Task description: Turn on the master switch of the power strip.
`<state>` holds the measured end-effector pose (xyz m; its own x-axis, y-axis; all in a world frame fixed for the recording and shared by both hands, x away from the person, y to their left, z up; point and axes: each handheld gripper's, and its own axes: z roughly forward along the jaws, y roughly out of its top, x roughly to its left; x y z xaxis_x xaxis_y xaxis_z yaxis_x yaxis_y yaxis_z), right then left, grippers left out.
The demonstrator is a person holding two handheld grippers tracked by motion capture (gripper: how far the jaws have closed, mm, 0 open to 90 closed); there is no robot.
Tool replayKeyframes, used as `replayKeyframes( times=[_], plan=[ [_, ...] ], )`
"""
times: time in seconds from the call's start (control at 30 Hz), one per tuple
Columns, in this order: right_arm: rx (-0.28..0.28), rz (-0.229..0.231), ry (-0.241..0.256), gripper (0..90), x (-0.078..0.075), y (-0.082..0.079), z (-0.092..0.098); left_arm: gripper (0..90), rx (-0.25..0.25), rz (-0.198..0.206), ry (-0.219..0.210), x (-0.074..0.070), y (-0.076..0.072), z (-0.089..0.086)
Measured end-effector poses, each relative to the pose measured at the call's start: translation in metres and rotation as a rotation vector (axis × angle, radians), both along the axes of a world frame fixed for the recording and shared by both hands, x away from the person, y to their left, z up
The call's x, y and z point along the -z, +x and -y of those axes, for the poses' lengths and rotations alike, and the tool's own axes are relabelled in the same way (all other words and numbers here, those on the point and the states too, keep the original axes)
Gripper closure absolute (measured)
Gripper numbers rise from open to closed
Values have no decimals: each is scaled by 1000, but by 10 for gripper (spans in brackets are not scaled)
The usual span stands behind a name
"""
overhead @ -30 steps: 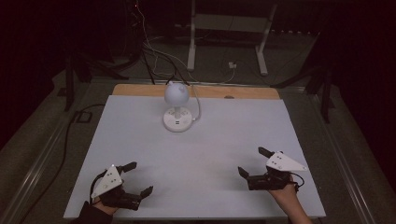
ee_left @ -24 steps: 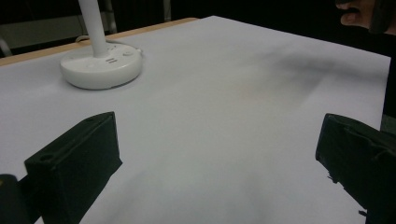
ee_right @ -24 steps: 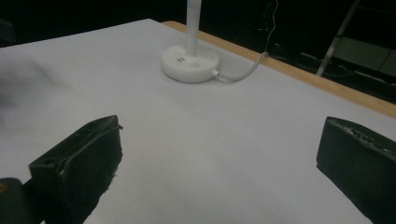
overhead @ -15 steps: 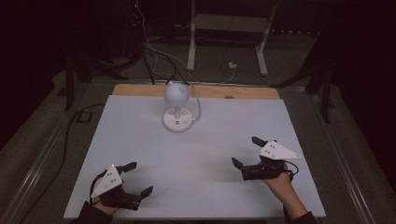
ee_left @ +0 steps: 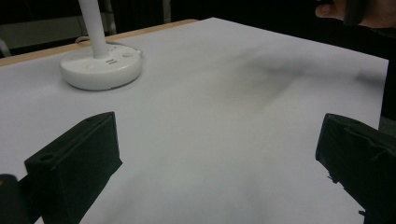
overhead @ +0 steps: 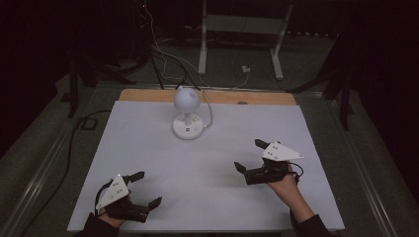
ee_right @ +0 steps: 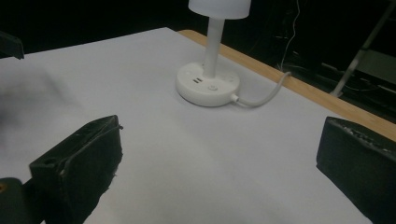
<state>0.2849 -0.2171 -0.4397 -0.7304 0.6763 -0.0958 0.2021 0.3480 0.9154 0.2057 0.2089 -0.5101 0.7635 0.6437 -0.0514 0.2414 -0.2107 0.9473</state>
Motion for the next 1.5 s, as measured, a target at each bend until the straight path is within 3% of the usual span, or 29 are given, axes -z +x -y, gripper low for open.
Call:
replayKeyframes(
  times=[0.5,1.27,1.5],
  plan=[
    [-36,-6,4,0,-2,23,-28,3,1,2,-8,-1,0,-1],
    [-79,-27,18,0,8,55,-62,3,1,2,-10,0,0,-1],
    [-96,-54,25,0,13,65,-72,3,0,0,-11,0,-1,-1]
  ],
)
